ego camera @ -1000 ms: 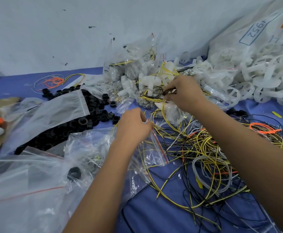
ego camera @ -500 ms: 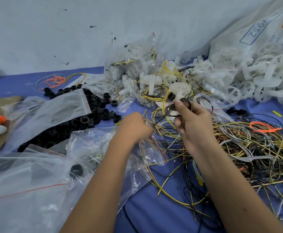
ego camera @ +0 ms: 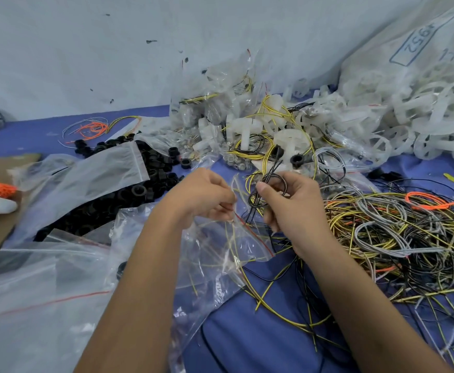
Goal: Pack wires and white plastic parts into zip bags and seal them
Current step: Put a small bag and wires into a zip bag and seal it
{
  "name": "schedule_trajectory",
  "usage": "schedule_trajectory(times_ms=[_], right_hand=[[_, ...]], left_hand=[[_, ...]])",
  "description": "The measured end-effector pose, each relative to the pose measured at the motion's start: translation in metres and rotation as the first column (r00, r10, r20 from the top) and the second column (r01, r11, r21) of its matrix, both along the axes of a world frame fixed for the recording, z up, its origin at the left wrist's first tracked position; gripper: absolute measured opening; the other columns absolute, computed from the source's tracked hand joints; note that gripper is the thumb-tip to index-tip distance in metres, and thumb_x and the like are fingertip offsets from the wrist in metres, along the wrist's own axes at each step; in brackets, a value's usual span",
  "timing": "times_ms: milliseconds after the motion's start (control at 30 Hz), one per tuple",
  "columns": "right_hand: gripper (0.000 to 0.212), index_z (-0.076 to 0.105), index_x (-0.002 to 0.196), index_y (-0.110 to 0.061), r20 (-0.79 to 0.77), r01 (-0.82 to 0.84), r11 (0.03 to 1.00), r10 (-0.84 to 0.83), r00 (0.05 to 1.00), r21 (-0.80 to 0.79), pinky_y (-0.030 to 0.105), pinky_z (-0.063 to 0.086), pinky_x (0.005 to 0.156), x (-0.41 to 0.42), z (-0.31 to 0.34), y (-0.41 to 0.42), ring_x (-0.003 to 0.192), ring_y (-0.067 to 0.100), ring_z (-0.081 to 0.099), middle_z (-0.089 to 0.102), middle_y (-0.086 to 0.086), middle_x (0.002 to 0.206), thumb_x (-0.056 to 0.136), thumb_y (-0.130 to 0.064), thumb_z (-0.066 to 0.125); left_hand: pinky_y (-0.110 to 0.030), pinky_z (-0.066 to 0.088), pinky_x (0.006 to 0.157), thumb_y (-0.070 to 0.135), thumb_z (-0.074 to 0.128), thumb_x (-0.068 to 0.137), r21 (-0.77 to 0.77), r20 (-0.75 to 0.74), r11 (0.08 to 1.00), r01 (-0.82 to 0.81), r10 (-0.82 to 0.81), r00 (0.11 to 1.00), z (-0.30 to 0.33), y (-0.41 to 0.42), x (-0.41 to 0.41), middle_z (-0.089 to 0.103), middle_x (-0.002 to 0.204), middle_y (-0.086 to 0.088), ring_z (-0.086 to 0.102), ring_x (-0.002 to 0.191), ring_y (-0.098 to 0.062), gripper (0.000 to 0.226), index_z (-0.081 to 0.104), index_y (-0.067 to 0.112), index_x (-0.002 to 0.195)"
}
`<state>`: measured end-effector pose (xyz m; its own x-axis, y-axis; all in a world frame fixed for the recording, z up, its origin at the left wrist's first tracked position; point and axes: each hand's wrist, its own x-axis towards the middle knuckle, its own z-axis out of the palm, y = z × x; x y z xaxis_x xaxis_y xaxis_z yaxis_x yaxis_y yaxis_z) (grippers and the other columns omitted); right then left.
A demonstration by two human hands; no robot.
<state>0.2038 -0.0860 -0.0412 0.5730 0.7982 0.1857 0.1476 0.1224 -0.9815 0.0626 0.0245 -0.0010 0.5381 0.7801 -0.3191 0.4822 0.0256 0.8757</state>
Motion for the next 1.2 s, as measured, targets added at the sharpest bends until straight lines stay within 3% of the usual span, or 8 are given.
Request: schedule_trajectory(times_ms=[133, 333, 500, 700, 800, 900, 1067, 1200], right_hand=[[0.025, 0.061, 0.069, -0.013, 0.390, 0.054, 0.988, 0.006, 0.921, -0.143, 0.036, 0.047, 0.055, 0.006, -0.004, 0.001, 0.055, 0.023, 0.062, 0.061, 0.005, 0.063, 0.087, -0.022, 0.076], [0.010, 0.072, 0.079, -0.009, 0.033, -0.426, 0.901, 0.430, 0.902, -0.087, 0.019, 0.040, 0.040, -0.005, 0.001, -0.001, 0.042, 0.012, 0.049, 0.061, 0.013, 0.061, 0.089, -0.008, 0.076], [0.029, 0.072, 0.070, -0.032, 0.316, -0.420, 0.867, 0.491, 0.812, -0.268, 0.016, 0.039, 0.044, -0.006, -0.002, -0.003, 0.044, -0.002, 0.045, 0.060, -0.009, 0.053, 0.085, -0.008, 0.077], [0.024, 0.072, 0.092, -0.005, 0.534, -0.306, 0.888, 0.453, 0.714, -0.343, 0.048, 0.056, 0.071, -0.005, -0.003, -0.002, 0.082, 0.036, 0.068, 0.073, 0.014, 0.084, 0.086, -0.027, 0.079], [0.021, 0.074, 0.110, -0.008, 0.190, -0.549, 0.795, 0.599, 0.778, -0.257, 0.028, 0.056, 0.059, -0.005, 0.005, -0.006, 0.065, 0.012, 0.070, 0.076, -0.003, 0.081, 0.089, -0.012, 0.077], [0.028, 0.070, 0.117, -0.009, -0.191, -0.736, 0.664, 0.711, 0.677, -0.133, 0.014, 0.029, 0.038, 0.001, 0.009, -0.013, 0.041, 0.002, 0.039, 0.059, -0.011, 0.060, 0.089, -0.006, 0.070], [0.032, 0.071, 0.112, -0.008, -0.299, -0.554, 0.815, 0.493, 0.817, -0.171, 0.043, 0.036, 0.074, -0.006, 0.007, -0.007, 0.088, 0.031, 0.046, 0.065, 0.028, 0.095, 0.080, -0.012, 0.078], [0.028, 0.069, 0.111, -0.001, -0.266, -0.540, 0.828, 0.491, 0.829, -0.153, 0.051, 0.038, 0.079, -0.016, 0.004, -0.003, 0.091, 0.035, 0.053, 0.069, 0.031, 0.104, 0.086, -0.012, 0.076]], left_hand=[[-0.019, 0.054, 0.050, 0.002, 0.074, 0.090, 0.077, 0.045, 0.997, -0.006, 0.003, 0.999, 0.011, -0.004, 0.001, 0.070, 0.059, -0.008, 0.068, 0.050, -0.013, 0.015, 0.068, 0.004, 0.077], [-0.018, 0.049, 0.045, -0.002, 0.071, 0.088, 0.193, 0.108, 0.980, -0.041, 0.020, 0.994, 0.024, -0.013, 0.006, 0.067, 0.054, -0.004, 0.062, 0.043, -0.009, 0.012, 0.066, 0.003, 0.078], [-0.016, 0.050, 0.048, 0.006, 0.079, 0.086, 0.119, 0.188, 0.983, 0.141, -0.162, 0.969, 0.038, -0.020, 0.002, 0.069, 0.062, -0.007, 0.063, 0.050, -0.012, 0.013, 0.068, 0.004, 0.082], [-0.018, 0.053, 0.052, 0.013, 0.070, 0.095, 0.066, 0.243, 0.977, 0.202, -0.213, 0.947, 0.044, -0.011, -0.021, 0.072, 0.073, -0.008, 0.067, 0.056, -0.015, 0.007, 0.068, 0.007, 0.091], [-0.017, 0.051, 0.047, 0.018, 0.068, 0.097, 0.078, 0.229, 0.996, -0.052, 0.033, 0.973, 0.041, 0.007, -0.046, 0.069, 0.069, -0.004, 0.064, 0.052, -0.011, 0.012, 0.068, 0.010, 0.088], [-0.016, 0.048, 0.043, 0.017, 0.066, 0.099, 0.075, 0.208, 0.958, -0.278, 0.257, 0.944, 0.033, 0.022, -0.072, 0.066, 0.065, -0.001, 0.060, 0.045, -0.008, 0.014, 0.066, 0.010, 0.088], [-0.015, 0.041, 0.039, 0.025, 0.064, 0.100, 0.068, 0.192, 0.868, -0.491, 0.472, 0.861, 0.025, 0.035, -0.093, 0.061, 0.071, -0.003, 0.053, 0.041, -0.007, 0.021, 0.065, 0.012, 0.084], [-0.015, 0.037, 0.037, 0.034, 0.065, 0.100, 0.091, 0.146, 0.940, -0.328, 0.313, 0.938, 0.031, 0.025, -0.067, 0.058, 0.054, 0.002, 0.050, 0.039, -0.008, 0.032, 0.062, 0.012, 0.078]])
